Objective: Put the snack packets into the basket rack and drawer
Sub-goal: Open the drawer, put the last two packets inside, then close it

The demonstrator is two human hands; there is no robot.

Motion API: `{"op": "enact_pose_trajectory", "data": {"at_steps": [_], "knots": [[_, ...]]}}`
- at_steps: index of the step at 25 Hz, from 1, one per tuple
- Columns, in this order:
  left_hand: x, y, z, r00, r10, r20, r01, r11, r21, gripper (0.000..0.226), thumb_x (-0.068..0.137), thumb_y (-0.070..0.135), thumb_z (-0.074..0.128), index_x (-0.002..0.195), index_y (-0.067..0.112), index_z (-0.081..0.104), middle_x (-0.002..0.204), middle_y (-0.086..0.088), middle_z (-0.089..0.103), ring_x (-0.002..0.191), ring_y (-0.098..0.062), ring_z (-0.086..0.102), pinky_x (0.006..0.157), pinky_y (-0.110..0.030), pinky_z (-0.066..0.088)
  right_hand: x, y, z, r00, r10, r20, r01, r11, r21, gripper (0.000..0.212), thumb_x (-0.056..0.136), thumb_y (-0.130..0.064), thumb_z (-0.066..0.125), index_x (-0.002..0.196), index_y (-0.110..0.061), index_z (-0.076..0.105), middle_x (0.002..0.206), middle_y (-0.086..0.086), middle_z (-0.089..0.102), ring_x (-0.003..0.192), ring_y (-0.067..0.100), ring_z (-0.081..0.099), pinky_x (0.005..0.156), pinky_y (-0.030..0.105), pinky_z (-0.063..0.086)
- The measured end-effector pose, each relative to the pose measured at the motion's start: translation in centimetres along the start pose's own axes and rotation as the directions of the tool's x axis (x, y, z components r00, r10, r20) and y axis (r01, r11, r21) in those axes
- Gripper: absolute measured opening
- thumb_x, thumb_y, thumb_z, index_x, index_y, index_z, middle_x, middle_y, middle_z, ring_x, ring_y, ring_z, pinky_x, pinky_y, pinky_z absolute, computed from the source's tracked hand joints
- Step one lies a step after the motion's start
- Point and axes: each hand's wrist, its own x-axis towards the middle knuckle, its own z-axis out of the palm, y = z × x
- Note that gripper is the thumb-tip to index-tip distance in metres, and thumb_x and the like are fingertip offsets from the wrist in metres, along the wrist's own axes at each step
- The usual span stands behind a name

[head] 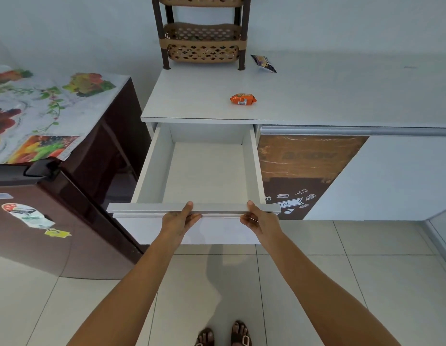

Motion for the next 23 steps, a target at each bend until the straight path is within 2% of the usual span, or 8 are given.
{"op": "enact_pose_trajectory", "data": {"at_steps": [4,8,10,12,14,17,19,23], "knots": [[-0.9,-0.4,-0.7,1.0,0.01,0.018,-0.011,0.998,0.059,0.038,0.085,0.016,0.066,0.107,-0.015,0.058,0.099,-0.027,0.064,0.101,-0.032,0.065,0.088,-0.031,0.057,-0.7,0.3,-0.2,0.999,-0.025,-0.025,0.023,0.999,-0.046,0.021,0.082,-0.012,0.07,0.093,0.003,0.06,0.077,0.016,0.06,0.068,0.024,0.06,0.067,0.033,0.06],[-1.6,0.0,-1.1,1.0,-0.002,0.031,-0.006,0.973,0.229,0.026,0.087,0.024,0.064,0.079,0.0,0.062,0.075,-0.015,0.063,0.082,-0.028,0.066,0.087,-0.037,0.053,-1.3,0.4,-0.3,0.998,-0.036,-0.046,0.029,0.987,-0.156,0.021,0.081,-0.021,0.072,0.081,-0.002,0.061,0.062,0.009,0.057,0.061,0.022,0.055,0.06,0.033,0.059],[-2.0,-0.1,-1.3,1.0,0.024,-0.007,-0.019,0.929,0.369,0.027,0.089,0.027,0.062,0.073,0.005,0.061,0.07,-0.015,0.062,0.071,-0.027,0.066,0.08,-0.038,0.057,-1.6,0.3,-0.4,0.992,-0.065,-0.107,0.027,0.946,-0.323,0.028,0.08,-0.028,0.073,0.073,-0.005,0.059,0.054,0.006,0.053,0.054,0.022,0.053,0.06,0.035,0.059],[-2.5,-0.2,-1.3,0.995,0.096,-0.024,-0.073,0.873,0.482,0.027,0.091,0.023,0.058,0.07,0.006,0.062,0.066,-0.015,0.062,0.06,-0.027,0.066,0.068,-0.036,0.06,-2.1,0.1,-0.6,0.962,-0.215,-0.17,0.08,0.814,-0.575,0.033,0.08,-0.031,0.073,0.063,-0.007,0.057,0.05,0.005,0.057,0.045,0.021,0.056,0.055,0.032,0.058],[-3.1,0.0,-0.8,0.983,0.182,0.023,-0.163,0.807,0.567,0.029,0.091,0.021,0.057,0.068,0.004,0.062,0.061,-0.013,0.063,0.053,-0.025,0.065,0.056,-0.031,0.06,-2.8,-0.3,-0.8,0.895,-0.416,-0.162,0.167,0.649,-0.742,0.037,0.081,-0.027,0.071,0.053,-0.01,0.054,0.047,0.004,0.061,0.04,0.017,0.059,0.049,0.03,0.057],[-3.9,0.8,1.3,0.956,0.273,0.103,-0.276,0.732,0.623,0.029,0.091,0.02,0.057,0.071,-0.001,0.061,0.06,-0.012,0.064,0.049,-0.022,0.065,0.052,-0.029,0.059,-3.3,-1.5,-1.2,0.786,-0.608,-0.111,0.274,0.504,-0.819,0.036,0.081,-0.021,0.066,0.052,-0.002,0.055,0.052,0.013,0.065,0.054,0.028,0.066,0.062,0.04,0.058],[-4.4,1.4,3.3,0.936,0.322,0.141,-0.336,0.702,0.628,0.029,0.091,0.02,0.057,0.071,0.0,0.06,0.06,-0.012,0.065,0.049,-0.021,0.065,0.051,-0.025,0.058,-3.2,-2.7,-1.7,0.734,-0.676,-0.064,0.327,0.434,-0.839,0.033,0.081,-0.019,0.065,0.058,0.002,0.054,0.056,0.017,0.065,0.058,0.031,0.064,0.064,0.038,0.054],[-4.5,2.2,8.8,0.896,0.401,0.193,-0.425,0.64,0.64,0.028,0.091,0.02,0.057,0.071,0.001,0.06,0.06,-0.011,0.066,0.05,-0.021,0.065,0.057,-0.025,0.059,-2.4,-6.3,-3.2,0.586,-0.796,0.148,0.432,0.154,-0.889,0.032,0.084,-0.017,0.066,0.059,-0.011,0.047,0.048,0.001,0.051,0.041,0.008,0.041,0.046,0.018,0.035]]}}
